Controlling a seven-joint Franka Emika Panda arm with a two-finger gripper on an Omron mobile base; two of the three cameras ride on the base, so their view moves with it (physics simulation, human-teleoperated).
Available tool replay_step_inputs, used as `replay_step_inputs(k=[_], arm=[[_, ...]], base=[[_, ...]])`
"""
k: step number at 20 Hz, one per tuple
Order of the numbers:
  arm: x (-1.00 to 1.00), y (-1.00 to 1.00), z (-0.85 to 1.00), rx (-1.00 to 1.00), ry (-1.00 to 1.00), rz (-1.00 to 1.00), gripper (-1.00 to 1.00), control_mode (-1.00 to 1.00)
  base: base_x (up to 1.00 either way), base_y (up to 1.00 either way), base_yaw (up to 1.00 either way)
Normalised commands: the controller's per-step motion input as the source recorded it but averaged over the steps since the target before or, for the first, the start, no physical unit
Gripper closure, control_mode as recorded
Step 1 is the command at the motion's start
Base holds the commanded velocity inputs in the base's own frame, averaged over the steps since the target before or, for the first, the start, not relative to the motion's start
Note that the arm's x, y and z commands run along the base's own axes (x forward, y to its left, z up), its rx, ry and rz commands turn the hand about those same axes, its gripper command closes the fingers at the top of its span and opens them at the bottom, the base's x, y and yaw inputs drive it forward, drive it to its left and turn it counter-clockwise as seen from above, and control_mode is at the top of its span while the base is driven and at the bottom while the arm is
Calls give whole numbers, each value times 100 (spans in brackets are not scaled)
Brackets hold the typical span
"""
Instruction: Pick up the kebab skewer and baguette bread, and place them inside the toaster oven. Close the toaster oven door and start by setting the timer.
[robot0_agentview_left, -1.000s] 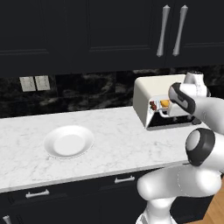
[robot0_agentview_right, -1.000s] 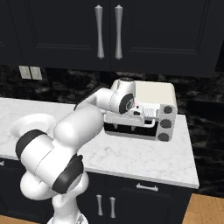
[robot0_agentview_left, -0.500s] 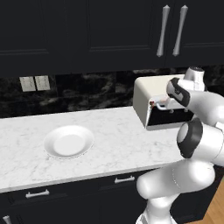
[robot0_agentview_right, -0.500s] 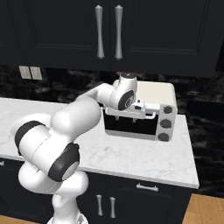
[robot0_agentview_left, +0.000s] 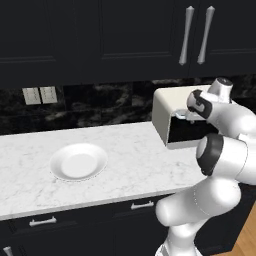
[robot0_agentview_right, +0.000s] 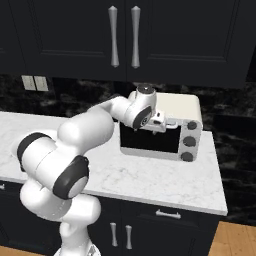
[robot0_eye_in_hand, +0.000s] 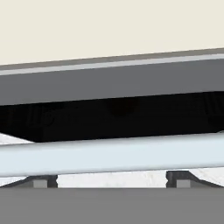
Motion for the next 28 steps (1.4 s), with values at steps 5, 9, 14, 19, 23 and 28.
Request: replay_step_inputs(k=[5, 9, 14, 19, 23, 28], arm=[[3, 6, -8, 0, -16, -10, -100, -100], [-2, 0, 6, 2, -11, -7, -100, -100], [-14, -5, 19, 1, -4, -5, -100, -100], [-77, -29, 6, 3, 0, 0, -100, -100], [-100, -38, 6, 1, 0, 0, -100, -100], [-57, -44, 4, 0, -4, 6, -100, -100]], base=[[0, 0, 0], [0, 0, 0], [0, 0, 0], [0, 0, 0], [0, 0, 0], [0, 0, 0]])
